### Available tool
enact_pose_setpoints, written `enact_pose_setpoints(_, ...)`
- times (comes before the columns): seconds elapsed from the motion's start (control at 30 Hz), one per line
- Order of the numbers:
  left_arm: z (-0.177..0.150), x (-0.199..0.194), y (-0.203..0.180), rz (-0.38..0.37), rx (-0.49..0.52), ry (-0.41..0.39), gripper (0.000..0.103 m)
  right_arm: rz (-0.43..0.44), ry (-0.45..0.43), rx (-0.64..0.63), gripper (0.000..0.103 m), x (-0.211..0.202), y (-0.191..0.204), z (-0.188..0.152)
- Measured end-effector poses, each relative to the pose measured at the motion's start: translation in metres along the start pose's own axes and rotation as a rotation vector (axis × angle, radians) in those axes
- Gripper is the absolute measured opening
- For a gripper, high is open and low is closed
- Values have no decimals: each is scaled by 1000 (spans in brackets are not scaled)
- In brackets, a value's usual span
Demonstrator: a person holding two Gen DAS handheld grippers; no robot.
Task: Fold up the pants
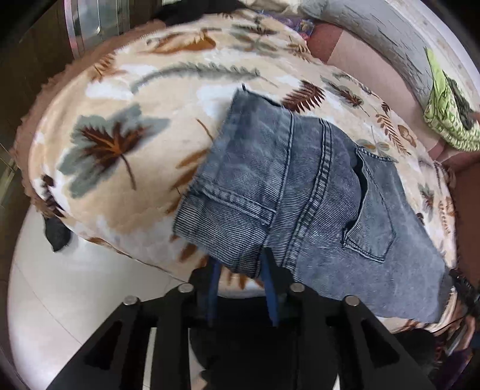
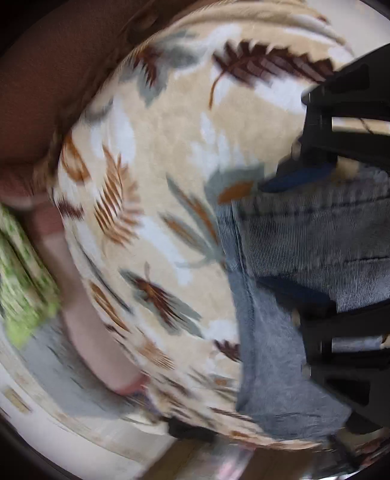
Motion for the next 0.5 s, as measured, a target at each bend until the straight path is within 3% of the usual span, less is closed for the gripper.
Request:
enact_pose_setpoints(0.03, 0, -5, 2, 27, 6, -15, 32, -62, 1, -46, 18, 0, 5, 1)
enact_pose_setpoints(0.13, 1, -24, 9, 120, 29, -83, 32, -83, -36, -82, 14, -9, 13, 8)
enact_pose_setpoints(0.23, 6, -47, 9, 162, 35, -155, 32, -101, -131, -95, 13, -24, 17, 22)
enact_pose_setpoints(0.4, 11, -68, -28, 140, 123, -238, 33, -106, -178, -30, 13, -25, 12, 40)
enact_pose_setpoints(0.5, 6, -61, -56, 95, 170, -227, 40, -98, -93, 51, 13, 1, -7, 32)
Point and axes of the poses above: each gripper's, at about its wrist camera, not at the fingertips, and x roughly the way its jaws point, y to its left, z to its top, the point moved 3 cm from there along x, roughly the way its jaws point, and after that the axes turned 2 degrees about x, right-handed, at the moved point
